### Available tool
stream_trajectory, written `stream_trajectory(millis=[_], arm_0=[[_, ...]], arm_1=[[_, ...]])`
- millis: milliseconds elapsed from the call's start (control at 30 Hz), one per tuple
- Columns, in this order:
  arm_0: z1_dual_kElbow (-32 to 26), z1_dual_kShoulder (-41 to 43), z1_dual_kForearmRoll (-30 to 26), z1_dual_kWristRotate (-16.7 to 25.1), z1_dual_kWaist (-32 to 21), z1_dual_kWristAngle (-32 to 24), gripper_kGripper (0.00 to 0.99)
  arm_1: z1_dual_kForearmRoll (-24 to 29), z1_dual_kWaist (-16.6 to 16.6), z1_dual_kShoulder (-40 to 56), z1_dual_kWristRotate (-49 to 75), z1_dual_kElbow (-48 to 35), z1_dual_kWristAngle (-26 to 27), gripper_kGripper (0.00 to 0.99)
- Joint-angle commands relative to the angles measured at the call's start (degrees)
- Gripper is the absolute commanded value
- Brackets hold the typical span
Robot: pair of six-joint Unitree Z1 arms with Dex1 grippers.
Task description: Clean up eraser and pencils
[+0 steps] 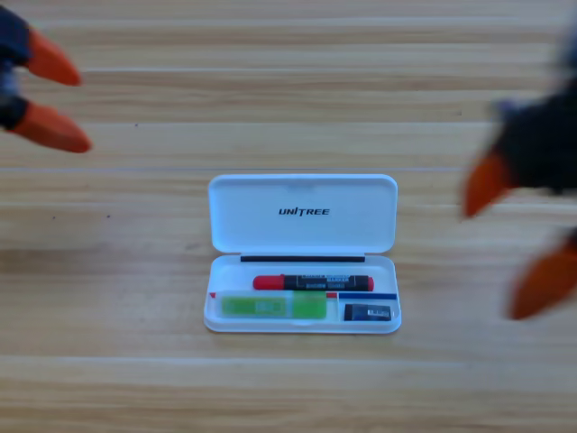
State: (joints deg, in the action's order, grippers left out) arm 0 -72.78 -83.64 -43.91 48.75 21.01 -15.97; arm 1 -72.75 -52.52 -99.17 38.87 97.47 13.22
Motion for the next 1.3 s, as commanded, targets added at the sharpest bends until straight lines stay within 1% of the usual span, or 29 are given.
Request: stream_trajectory(millis=[33,100,167,300,333,367,400,533,567,600,733,900,1133,1300], arm_0=[[-0.34,-12.87,5.68,-0.85,-1.32,-2.13,0.574],[0.01,-15.68,8.66,-0.76,-1.32,-3.45,0.469],[0.89,-17.79,12.09,-0.85,-1.58,-5.12,0.348],[3.17,-19.46,18.24,-2.43,-1.67,-5.74,0.193],[3.61,-19.55,19.21,-2.08,-1.76,-5.39,0.149],[4.05,-19.63,20.35,-2.08,-1.67,-5.3,0.072],[4.4,-19.81,21.23,-2.08,-1.67,-5.3,0.0],[4.93,-20.6,23.17,-0.68,-1.67,-3.8,0.0],[4.84,-20.95,23.25,0.73,-1.67,-3.8,0.0],[4.93,-21.3,23.69,1.08,-1.67,-3.54,0.0],[5.64,-23.68,25.63,1.87,-1.58,-3.54,0.0],[7.39,-26.4,29.32,3.01,-1.23,-3.63,0.0],[7.48,-29.57,31.16,3.01,0.53,-3.63,0.0],[7.39,-30.97,31.95,3.01,1.14,-3.54,0.0]], arm_1=[[5.33,5.76,14.88,-0.11,-13.98,7.61,0.942],[11.31,6.64,15.41,-2.05,-17.58,11.3,0.976],[18.17,6.9,15.58,-5.56,-20.74,13.41,0.99],[36.8,7.25,18.13,-16.72,-29.88,13.06,0.99],[40.14,7.25,19.1,-18.66,-31.82,12.27,0.99],[42.42,7.25,20.07,-20.24,-33.14,11.83,0.99],[43.3,7.25,20.68,-21.03,-33.75,11.56,0.99],[44.01,7.25,21.39,-21.91,-35.07,11.12,0.99],[44.36,7.25,21.3,-21.82,-35.33,11.3,0.99],[44.62,7.25,21.3,-21.82,-35.6,11.47,0.99],[44.71,7.25,21.3,-21.82,-35.77,11.65,0.99],[44.71,7.25,21.12,-21.65,-35.69,12.0,0.99],[44.71,7.25,21.03,-21.56,-35.33,12.27,0.99],[44.53,7.25,25.34,-21.29,-34.37,12.27,0.99]])
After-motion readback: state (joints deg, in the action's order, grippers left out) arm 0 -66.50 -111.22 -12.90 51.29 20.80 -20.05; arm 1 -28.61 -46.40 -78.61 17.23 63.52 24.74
